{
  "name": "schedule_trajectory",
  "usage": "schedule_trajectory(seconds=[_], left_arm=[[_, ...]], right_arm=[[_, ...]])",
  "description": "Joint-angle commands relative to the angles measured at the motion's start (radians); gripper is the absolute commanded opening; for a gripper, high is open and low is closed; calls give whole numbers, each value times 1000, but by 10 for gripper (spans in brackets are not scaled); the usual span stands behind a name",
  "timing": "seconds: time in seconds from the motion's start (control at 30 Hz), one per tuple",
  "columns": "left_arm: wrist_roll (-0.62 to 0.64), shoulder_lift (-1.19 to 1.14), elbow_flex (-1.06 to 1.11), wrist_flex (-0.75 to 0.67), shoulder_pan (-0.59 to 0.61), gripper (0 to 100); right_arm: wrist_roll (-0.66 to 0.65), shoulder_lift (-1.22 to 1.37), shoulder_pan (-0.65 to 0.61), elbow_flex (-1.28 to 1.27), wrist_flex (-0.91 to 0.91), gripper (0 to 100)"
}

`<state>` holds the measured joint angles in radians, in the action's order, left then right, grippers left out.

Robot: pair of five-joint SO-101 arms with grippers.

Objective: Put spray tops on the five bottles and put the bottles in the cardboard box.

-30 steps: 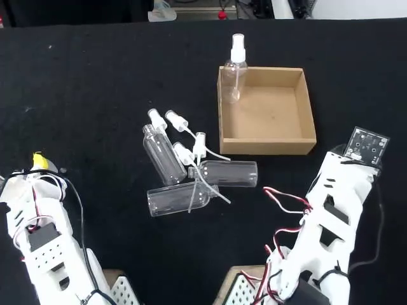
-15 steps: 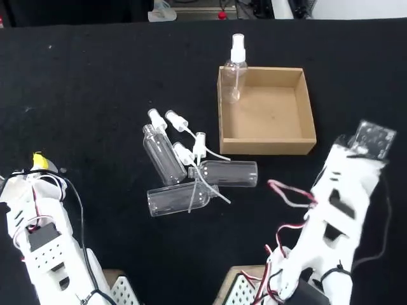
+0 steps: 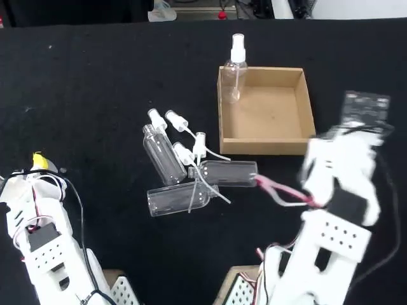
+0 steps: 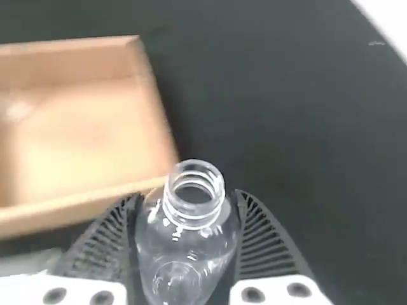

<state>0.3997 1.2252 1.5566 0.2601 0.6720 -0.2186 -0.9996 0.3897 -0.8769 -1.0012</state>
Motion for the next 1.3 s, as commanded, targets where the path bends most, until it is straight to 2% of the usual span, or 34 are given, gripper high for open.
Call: schedule_trajectory(seconds=[0.0, 0.07, 0.23, 0.3, 0.4, 0.5, 0.6, 0.73, 0.93, 1.1, 1.27], left_arm=[[-12, 9, -21, -20, -33, 148], [-31, 9, -21, -17, -58, 148], [-213, 9, 2, -15, -191, 148], [-296, 9, 8, -15, -260, 148], [-390, 9, 33, -15, -341, 145], [-431, 9, 45, -14, -378, 145], [-434, 9, 45, -11, -383, 145], [-431, 3, -42, 132, -381, 145], [-433, -3, -257, 416, -417, 148], [-427, -25, -400, 511, -438, 148], [-377, -224, -598, 577, -440, 148]], right_arm=[[0, -81, -233, 74, -95, 11], [-5, -110, -358, 71, -114, 11], [-5, -183, -623, 67, -124, 11], [-3, -206, -715, 58, -83, 11], [2, -234, -786, -5, 58, 11], [8, -265, -792, -136, 239, 11], [92, -326, -790, -254, 324, 11], [98, -437, -787, -302, 269, 11], [101, -570, -680, -318, 187, 11], [101, -615, -640, -374, 189, 11], [103, -619, -643, -380, 187, 11]])
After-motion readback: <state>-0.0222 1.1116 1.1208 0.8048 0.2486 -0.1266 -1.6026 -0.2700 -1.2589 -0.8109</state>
